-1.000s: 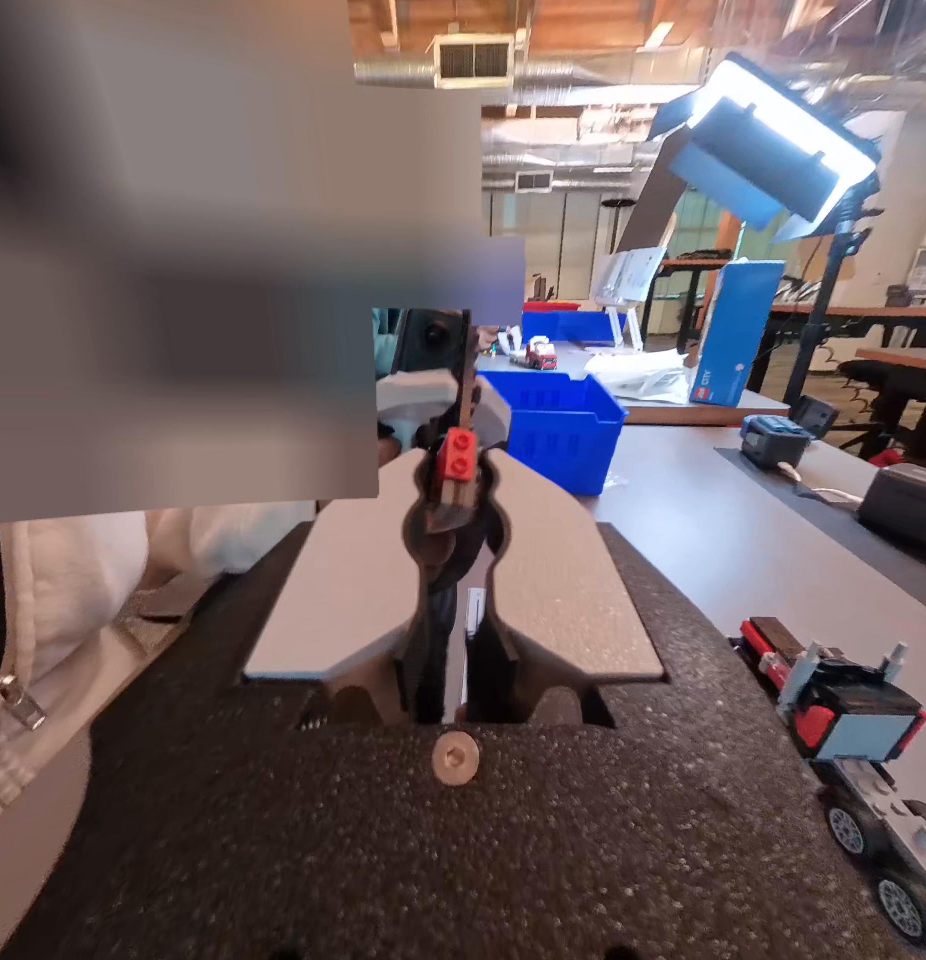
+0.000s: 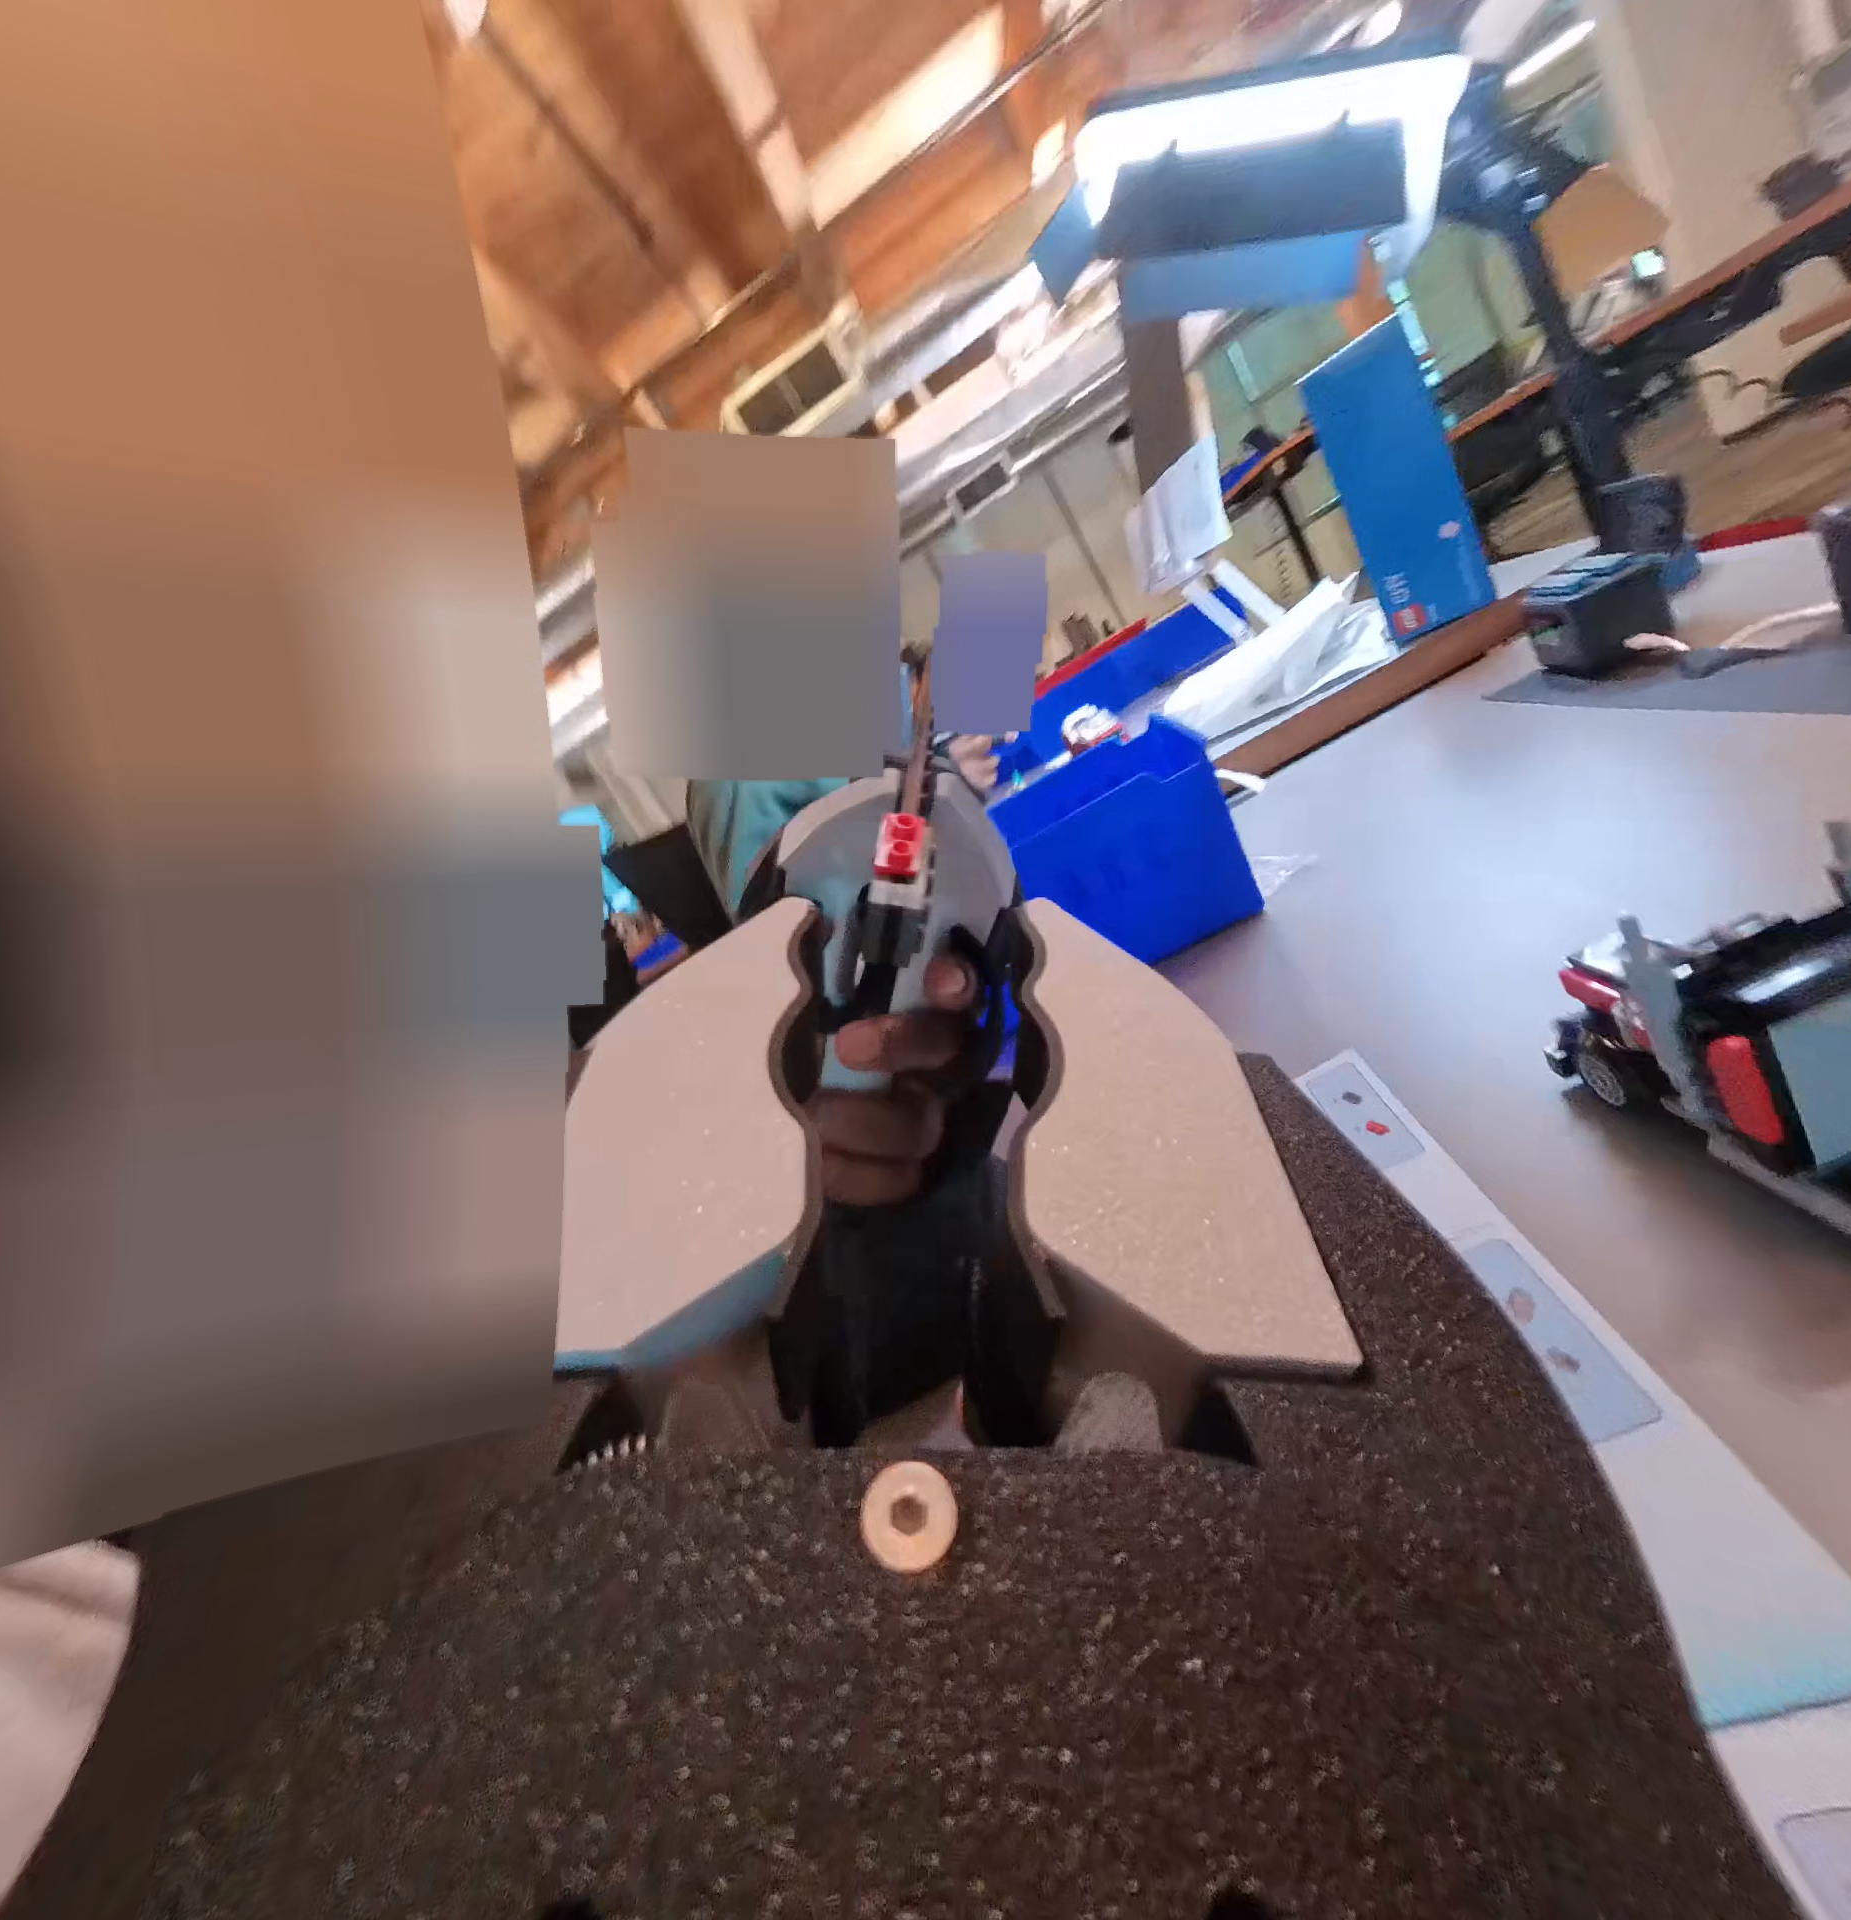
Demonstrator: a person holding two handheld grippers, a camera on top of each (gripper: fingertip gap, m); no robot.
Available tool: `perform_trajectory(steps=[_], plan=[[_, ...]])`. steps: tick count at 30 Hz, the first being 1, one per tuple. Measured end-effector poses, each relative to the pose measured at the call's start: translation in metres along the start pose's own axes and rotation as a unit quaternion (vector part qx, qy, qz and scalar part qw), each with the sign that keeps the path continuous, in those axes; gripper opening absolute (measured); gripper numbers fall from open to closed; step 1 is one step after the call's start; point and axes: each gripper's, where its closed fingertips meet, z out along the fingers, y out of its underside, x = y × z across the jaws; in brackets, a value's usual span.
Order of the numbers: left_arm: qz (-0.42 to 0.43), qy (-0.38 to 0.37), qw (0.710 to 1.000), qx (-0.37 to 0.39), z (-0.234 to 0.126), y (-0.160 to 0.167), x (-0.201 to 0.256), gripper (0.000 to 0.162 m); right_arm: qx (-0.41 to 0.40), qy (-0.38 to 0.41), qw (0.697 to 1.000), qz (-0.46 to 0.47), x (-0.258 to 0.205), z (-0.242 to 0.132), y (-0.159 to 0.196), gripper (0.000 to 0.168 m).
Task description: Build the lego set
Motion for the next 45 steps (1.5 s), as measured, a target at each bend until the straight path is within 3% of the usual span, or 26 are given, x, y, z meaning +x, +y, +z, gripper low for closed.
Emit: perform_trajectory(steps=[6,9,22,24,26,28,31,33,35,36,38,42,45], plan=[[-0.04,-0.003,0.999,0.029,0.005,0.003,-0.008,0.005,0.033,0.015,0.998,0.051,0.005,0.008,0.0,0.032],[-0.036,0.003,0.999,0.024,0.008,0.009,-0.007,0.005,0.031,0.007,0.999,0.041,0.002,0.011,0.002,0.016],[0.025,0.113,0.993,0.029,0.006,0.018,0.021,0.007,-0.012,0.009,0.978,-0.206,-0.022,0.006,0.003,0.012],[0.012,0.107,0.994,0.019,0.007,0.02,0.017,0.011,-0.041,0.041,0.948,-0.314,-0.017,0.002,0.002,0.012],[-0.002,0.079,0.997,0.018,0.007,0.02,0.006,0.034,-0.095,0.095,0.893,-0.429,-0.006,-0.007,0.002,0.012],[-0.019,0.064,0.998,0.004,0.007,0.022,-0.002,0.041,-0.147,0.132,0.836,-0.512,0.005,-0.014,0.007,0.012],[-0.044,0.049,0.996,-0.054,0.011,0.042,-0.011,0.039,-0.174,0.149,0.785,-0.576,0.007,-0.015,0.013,0.012],[-0.065,0.069,0.994,-0.047,0.012,0.043,-0.008,0.019,-0.177,0.143,0.763,-0.605,0.001,-0.01,0.016,0.012],[-0.07,0.082,0.994,-0.034,0.01,0.041,-0.005,0.018,-0.179,0.148,0.746,-0.625,-0.002,-0.008,0.016,0.012],[-0.067,0.094,0.993,-0.03,0.009,0.039,-0.002,0.018,-0.163,0.146,0.749,-0.626,-0.006,-0.007,0.014,0.013],[-0.053,0.148,0.988,0.001,0.006,0.029,0.015,0.017,-0.109,0.139,0.786,-0.592,-0.016,-0.007,0.004,0.027],[0.042,0.252,0.967,0.013,-0.004,0.02,0.053,0.017,-0.007,0.016,0.929,-0.371,-0.043,-0.009,-0.01,0.048],[0.089,0.253,0.963,0.01,-0.005,0.023,0.055,0.018,0.005,-0.05,0.965,-0.256,-0.052,-0.006,-0.008,0.052]])
